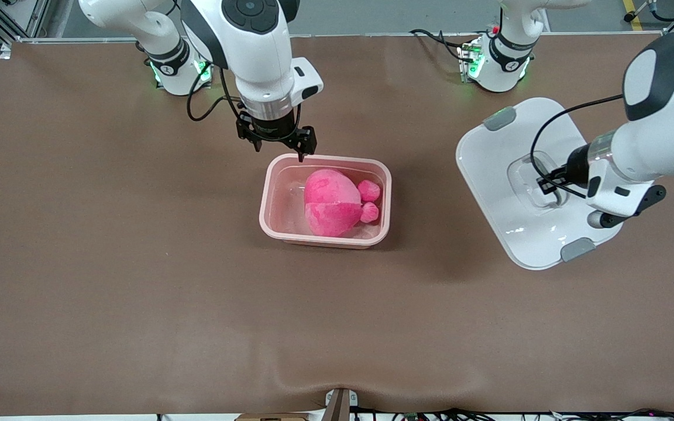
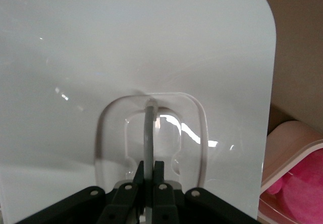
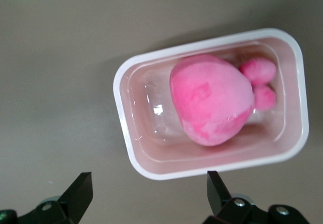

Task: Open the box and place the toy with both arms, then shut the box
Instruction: 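Place the lid back on the box with the left gripper while the right gripper withdraws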

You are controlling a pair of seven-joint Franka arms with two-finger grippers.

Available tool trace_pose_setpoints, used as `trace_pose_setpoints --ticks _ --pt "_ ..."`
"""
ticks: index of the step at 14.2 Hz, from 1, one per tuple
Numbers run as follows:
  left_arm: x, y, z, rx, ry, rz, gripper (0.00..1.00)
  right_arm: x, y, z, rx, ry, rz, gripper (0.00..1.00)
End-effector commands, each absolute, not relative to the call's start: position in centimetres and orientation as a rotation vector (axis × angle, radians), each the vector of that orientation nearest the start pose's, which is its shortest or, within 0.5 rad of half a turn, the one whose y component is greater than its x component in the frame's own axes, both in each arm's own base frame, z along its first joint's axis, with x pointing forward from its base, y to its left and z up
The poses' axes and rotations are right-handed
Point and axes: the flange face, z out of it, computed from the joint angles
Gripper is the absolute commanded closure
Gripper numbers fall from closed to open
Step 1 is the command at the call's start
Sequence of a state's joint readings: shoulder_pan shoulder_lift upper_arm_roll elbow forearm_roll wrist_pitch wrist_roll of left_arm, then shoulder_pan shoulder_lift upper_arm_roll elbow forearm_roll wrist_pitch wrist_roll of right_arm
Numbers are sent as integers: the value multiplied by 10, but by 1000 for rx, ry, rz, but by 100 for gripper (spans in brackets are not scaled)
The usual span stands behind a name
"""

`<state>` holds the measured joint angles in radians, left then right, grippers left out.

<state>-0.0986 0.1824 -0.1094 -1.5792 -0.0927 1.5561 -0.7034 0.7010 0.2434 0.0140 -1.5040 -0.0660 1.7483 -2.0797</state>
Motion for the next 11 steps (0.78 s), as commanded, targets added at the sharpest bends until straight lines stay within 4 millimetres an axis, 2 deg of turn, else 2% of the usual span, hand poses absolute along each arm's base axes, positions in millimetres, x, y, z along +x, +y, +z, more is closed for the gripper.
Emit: trace_pose_setpoints --ticks 1,6,11 --pt "579 -183 516 -2991 -902 329 100 503 381 548 757 2982 -30 0" --pt "571 -273 497 -2938 -1228 268 100 557 293 553 1190 2900 63 0" --pt "557 -357 475 -2769 -1715 202 100 590 218 551 1565 2719 62 0"
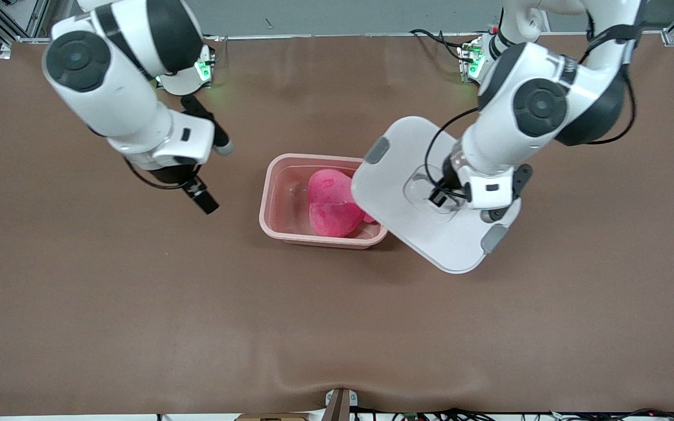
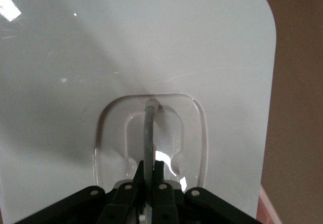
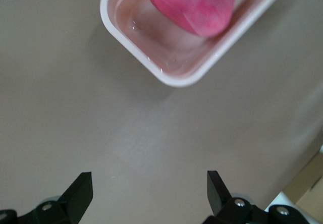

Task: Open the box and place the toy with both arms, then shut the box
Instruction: 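Place the lid back on the box with the left gripper while the right gripper withdraws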

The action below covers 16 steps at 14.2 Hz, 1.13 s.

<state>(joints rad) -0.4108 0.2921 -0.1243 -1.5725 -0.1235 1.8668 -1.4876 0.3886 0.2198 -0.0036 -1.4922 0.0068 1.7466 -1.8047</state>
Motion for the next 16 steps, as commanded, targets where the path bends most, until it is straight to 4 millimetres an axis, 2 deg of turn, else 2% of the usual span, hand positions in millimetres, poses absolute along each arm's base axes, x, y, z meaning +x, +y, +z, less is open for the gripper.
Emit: trace_pose_setpoints --ticks 1,3,5,8,11,13,14,16 --pt "551 -374 470 -2733 -1797 196 100 594 203 551 1618 2691 56 0" --pt "547 -398 461 -2660 -1974 170 100 594 178 562 1736 2615 50 0" --pt "540 -418 458 -2622 -2076 147 100 594 154 561 1943 2492 -8 0" --pt "522 -454 436 -2617 -2070 53 100 596 129 568 2206 2247 -8 0" --pt "506 -483 424 -2607 -2110 -7 100 583 102 586 2472 1945 10 0" --pt "497 -497 417 -2586 -2142 -48 100 584 71 591 2545 1860 5 0" --pt "491 -504 415 -2581 -2146 -87 100 585 67 593 2571 1813 16 0" --pt "483 -517 401 -2577 -2154 -142 100 586 66 600 2691 1580 18 0"
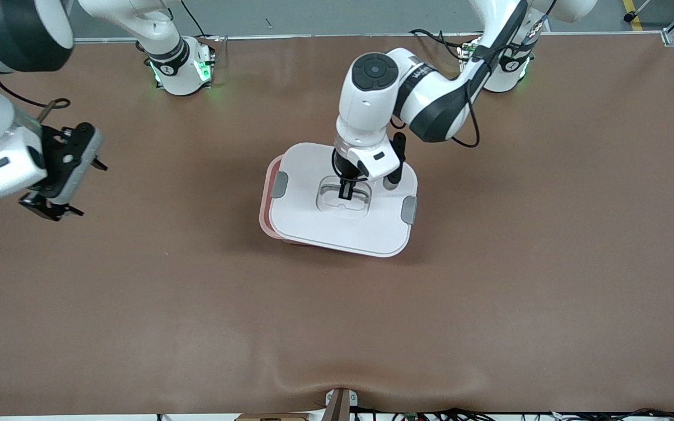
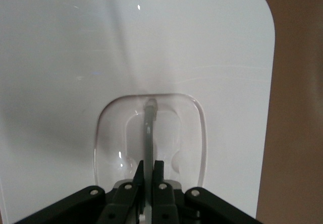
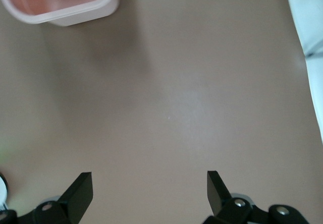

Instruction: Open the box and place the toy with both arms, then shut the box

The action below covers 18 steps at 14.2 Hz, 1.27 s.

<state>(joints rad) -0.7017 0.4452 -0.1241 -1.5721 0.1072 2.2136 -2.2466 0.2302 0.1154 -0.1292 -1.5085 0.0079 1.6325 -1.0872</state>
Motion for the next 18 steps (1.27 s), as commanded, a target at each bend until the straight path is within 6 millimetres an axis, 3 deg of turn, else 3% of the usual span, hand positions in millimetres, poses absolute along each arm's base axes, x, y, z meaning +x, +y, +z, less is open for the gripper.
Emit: trace_pose_setpoints --ticks 1,6,9,13,15,18 --pt "481 -521 395 -2570 -2163 -151 100 585 66 605 -2777 -1534 -17 0" --pt "468 -540 370 -2568 -2159 -161 100 585 21 608 -2964 -1081 -16 0" --pt "465 -543 363 -2561 -2157 -185 100 585 -6 631 -3067 -763 -84 0" --pt "460 -549 358 -2569 -2141 -183 100 584 -19 643 -3127 -352 -129 0" --pt "461 -554 359 -2570 -2155 -180 100 578 -8 650 -3141 -330 -141 0" --pt "464 -554 357 -2567 -2161 -180 100 568 -27 638 -3113 -106 12 0"
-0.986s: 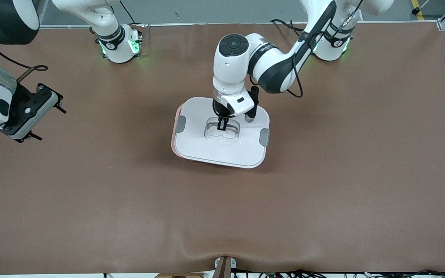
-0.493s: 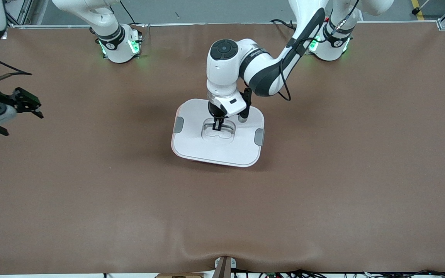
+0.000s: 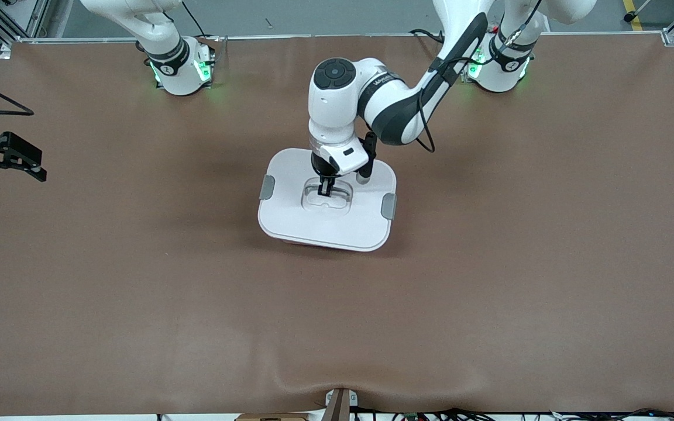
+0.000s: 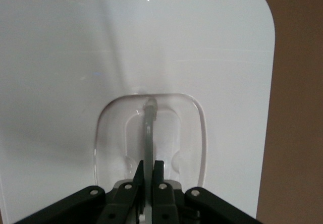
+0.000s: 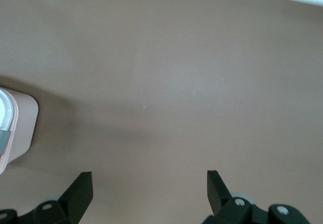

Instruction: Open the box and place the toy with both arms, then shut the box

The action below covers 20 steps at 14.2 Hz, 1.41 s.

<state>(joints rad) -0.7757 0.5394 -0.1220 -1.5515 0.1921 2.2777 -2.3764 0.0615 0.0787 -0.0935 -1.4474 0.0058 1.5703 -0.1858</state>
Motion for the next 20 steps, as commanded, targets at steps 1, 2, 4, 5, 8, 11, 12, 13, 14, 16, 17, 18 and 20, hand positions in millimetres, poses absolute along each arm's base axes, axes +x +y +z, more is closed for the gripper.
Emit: trace_pose_setpoints --ticks 1,2,4,5,8,11,12,13,14,16,17,18,20 --pt "465 -554 356 -2567 -2158 -186 100 566 -28 636 -3088 -11 37 0" --pt "464 -555 355 -2566 -2158 -191 100 565 -26 632 -3085 53 62 0" --pt "461 -557 354 -2567 -2156 -211 100 557 -32 629 -3085 151 77 0" --pt "460 -558 354 -2570 -2154 -211 100 554 -35 625 -3091 159 49 0" --pt "459 -558 355 -2572 -2153 -211 100 544 -37 614 -3088 171 -4 0" --pt "460 -558 354 -2569 -2154 -213 100 548 -42 629 -3085 252 -45 0" --pt "459 -557 353 -2567 -2152 -213 100 549 -42 632 -3085 252 -57 0" --pt "459 -555 352 -2564 -2151 -214 100 550 -40 633 -3087 248 -62 0" --pt "458 -556 350 -2562 -2147 -212 100 550 -37 633 -3083 247 -61 0" --pt "457 -556 350 -2562 -2144 -212 100 550 -31 639 -3079 230 -77 0" --pt "457 -556 349 -2560 -2142 -212 100 551 -31 636 -3083 209 -71 0" --pt "457 -555 349 -2556 -2142 -213 100 553 -31 633 -3087 205 -69 0" --pt "456 -553 347 -2554 -2135 -214 100 554 -33 633 -3090 214 -64 0"
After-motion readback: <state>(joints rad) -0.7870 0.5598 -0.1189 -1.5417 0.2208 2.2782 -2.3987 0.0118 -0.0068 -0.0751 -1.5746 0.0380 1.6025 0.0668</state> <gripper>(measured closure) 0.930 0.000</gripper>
